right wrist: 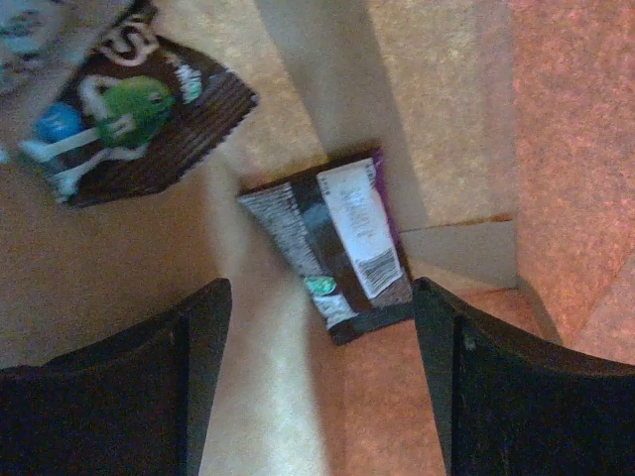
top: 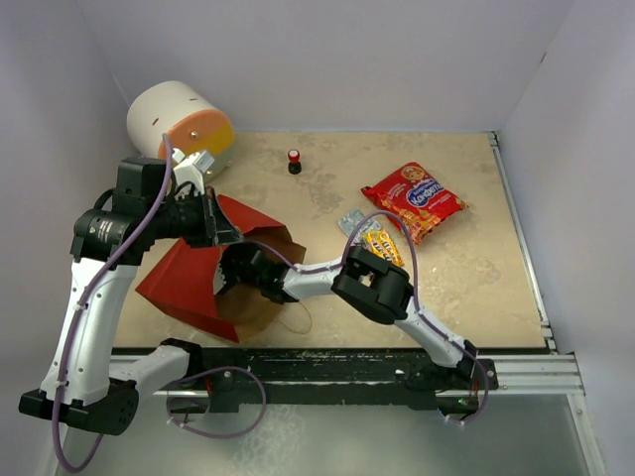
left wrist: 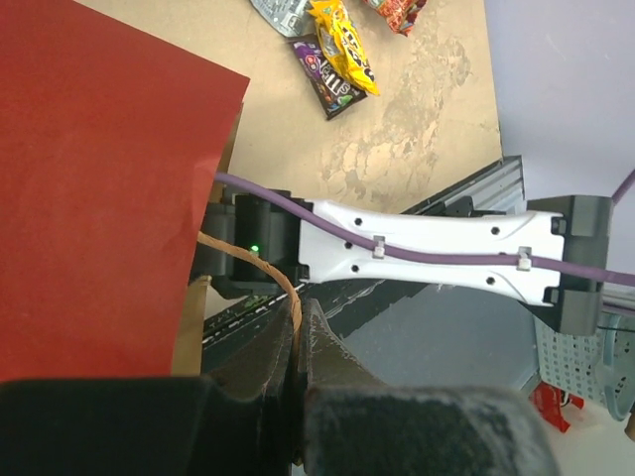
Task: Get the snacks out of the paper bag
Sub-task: Take out the snack from the paper bag.
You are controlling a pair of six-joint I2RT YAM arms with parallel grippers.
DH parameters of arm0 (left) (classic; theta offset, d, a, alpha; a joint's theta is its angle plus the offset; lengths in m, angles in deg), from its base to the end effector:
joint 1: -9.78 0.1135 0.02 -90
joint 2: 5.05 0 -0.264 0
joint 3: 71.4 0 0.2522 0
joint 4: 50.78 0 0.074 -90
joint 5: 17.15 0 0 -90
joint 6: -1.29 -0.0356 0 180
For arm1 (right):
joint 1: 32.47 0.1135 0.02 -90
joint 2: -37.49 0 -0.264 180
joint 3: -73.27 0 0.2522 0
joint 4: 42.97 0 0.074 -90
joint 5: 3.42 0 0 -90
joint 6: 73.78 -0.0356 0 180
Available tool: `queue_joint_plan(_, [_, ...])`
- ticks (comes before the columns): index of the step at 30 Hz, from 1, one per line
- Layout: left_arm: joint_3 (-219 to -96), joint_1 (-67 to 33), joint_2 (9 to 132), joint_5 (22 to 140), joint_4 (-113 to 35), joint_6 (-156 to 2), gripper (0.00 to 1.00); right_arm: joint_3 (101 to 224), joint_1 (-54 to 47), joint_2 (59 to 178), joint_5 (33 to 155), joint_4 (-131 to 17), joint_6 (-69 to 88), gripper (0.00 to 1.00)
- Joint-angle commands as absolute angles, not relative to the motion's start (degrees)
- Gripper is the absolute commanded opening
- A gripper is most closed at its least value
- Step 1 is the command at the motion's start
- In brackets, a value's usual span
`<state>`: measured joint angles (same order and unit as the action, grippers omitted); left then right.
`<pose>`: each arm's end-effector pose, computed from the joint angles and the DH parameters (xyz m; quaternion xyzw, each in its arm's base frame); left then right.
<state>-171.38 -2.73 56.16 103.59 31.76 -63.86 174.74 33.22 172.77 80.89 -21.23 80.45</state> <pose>0.1572 -0.0535 0.4304 0.0081 0.8929 -0.3522 0.2805 0.2190 0.4762 0.1360 -0.6904 0.3570 -0.0306 0.6285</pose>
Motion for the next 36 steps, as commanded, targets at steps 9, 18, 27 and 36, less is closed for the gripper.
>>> queue_joint_plan(9, [-173.72,-2.87,56.23,107.2,33.54,-67.56,0.0,190.75,29.66,182.3,78.41,-23.56,82.28,0.76])
queue_joint_plan(18, [-173.46,-2.87,55.28,105.47,33.86,-66.95,0.0,190.86,27.93,183.56,78.03,-22.06,82.1,0.49])
queue_joint_plan(27, [-173.07,-2.87,54.55,100.78,33.6,-64.45,0.0,185.55,28.0,180.33,77.19,-18.91,81.92,0.23])
queue_joint_plan(36, [-172.97,-2.87,54.76,96.32,32.13,-62.06,0.0,169.87,30.08,168.43,80.3,-12.01,76.23,0.17])
